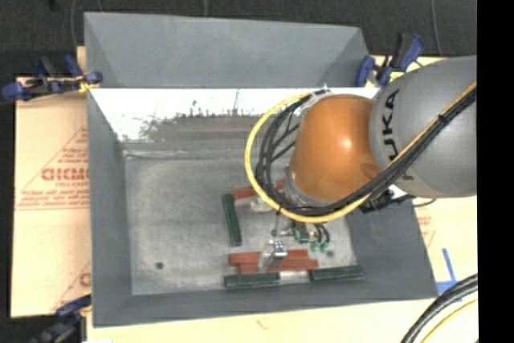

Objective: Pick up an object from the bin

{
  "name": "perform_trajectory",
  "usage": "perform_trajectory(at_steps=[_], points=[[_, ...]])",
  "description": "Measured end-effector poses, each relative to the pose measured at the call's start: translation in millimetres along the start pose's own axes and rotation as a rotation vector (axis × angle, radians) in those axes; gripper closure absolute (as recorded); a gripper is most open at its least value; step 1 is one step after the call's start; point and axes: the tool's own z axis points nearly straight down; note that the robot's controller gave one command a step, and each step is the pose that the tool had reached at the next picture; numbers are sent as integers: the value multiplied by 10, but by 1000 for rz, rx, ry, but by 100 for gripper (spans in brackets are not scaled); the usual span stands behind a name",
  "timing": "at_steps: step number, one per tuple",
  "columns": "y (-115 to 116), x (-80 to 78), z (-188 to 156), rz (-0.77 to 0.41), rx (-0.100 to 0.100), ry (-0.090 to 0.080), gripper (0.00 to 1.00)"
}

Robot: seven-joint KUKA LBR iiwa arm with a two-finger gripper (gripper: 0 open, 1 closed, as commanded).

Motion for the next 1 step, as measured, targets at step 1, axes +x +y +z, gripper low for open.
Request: perform_trajectory(at_steps=[1], points=[[-384, 78, 742, -64, -8, -3, 100]])
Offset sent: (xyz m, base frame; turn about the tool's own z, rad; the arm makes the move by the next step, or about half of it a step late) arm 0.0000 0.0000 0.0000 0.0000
